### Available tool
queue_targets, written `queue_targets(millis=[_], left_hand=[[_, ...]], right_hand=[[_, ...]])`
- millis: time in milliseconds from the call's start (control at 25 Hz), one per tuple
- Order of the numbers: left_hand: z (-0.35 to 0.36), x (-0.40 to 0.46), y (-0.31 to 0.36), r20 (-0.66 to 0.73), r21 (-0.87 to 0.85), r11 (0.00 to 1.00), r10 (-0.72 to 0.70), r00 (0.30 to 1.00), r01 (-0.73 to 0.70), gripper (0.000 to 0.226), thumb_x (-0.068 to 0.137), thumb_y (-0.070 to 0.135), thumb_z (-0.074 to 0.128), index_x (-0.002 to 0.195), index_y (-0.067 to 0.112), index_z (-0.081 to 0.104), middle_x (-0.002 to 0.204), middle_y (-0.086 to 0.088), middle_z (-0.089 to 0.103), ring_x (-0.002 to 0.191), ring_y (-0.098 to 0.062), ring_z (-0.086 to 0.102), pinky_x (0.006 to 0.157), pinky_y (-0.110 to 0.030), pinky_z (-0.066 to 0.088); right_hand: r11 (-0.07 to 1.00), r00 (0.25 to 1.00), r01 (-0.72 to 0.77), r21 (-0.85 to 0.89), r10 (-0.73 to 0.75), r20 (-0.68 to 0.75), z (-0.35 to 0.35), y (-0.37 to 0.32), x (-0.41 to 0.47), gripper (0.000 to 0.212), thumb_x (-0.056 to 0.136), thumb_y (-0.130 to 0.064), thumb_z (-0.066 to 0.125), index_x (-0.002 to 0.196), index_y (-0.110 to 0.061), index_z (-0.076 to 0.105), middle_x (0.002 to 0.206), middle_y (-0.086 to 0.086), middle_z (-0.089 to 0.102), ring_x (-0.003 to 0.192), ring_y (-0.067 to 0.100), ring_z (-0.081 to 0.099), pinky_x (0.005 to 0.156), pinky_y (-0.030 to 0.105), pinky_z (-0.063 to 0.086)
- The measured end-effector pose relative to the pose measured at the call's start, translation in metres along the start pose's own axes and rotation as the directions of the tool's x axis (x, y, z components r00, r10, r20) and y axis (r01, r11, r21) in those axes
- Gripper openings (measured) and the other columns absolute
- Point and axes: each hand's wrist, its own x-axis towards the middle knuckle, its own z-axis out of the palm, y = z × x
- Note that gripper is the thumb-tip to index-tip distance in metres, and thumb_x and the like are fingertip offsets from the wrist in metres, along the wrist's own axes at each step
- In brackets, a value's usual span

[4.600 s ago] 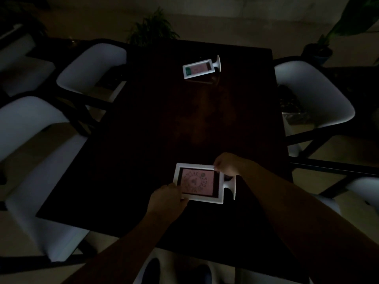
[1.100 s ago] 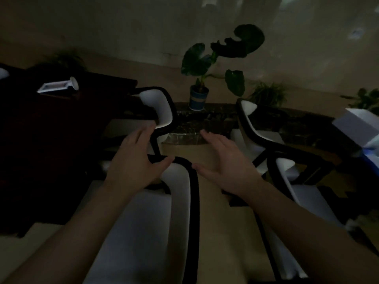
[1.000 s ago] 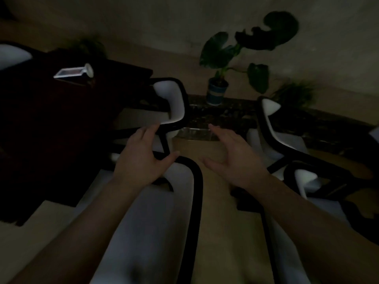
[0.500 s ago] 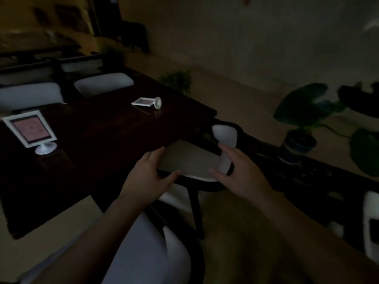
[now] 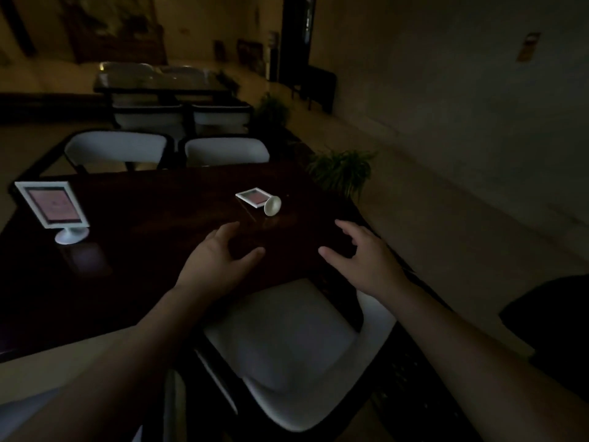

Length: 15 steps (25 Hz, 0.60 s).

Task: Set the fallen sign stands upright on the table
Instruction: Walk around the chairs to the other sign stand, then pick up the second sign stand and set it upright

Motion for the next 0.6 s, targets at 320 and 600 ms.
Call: queue_targets(millis=[320, 600], left_hand=[[0.098, 0.158, 0.006, -0.109, -0.028, 0.99, -0.137, 0.985, 0.135, 0.089, 0.067, 0.082, 0.057, 0.14, 0.034, 0.045, 0.133, 0.003, 0.062, 0.099, -0.004, 0.055, 0.064, -0.024, 0.044], [0.142, 0.253, 0.004, -0.173, 0.085, 0.943, -0.304, 0.937, 0.322, 0.098, 0.062, 0.085, 0.053, 0.143, 0.032, 0.042, 0.138, -0.001, 0.059, 0.115, -0.019, 0.061, 0.078, -0.036, 0.055]], right_hand=[[0.999, 0.996, 0.0, 0.054, -0.005, 0.088, 0.006, 0.091, 0.194, 0.074, 0.075, -0.066, 0.062, 0.14, -0.034, 0.048, 0.135, -0.005, 0.055, 0.118, 0.014, 0.053, 0.096, 0.044, 0.05], [0.995, 0.983, 0.06, 0.077, -0.072, 0.166, 0.045, 0.139, 0.332, 0.069, 0.076, -0.066, 0.062, 0.137, -0.035, 0.052, 0.132, -0.006, 0.058, 0.115, 0.015, 0.057, 0.087, 0.035, 0.049]])
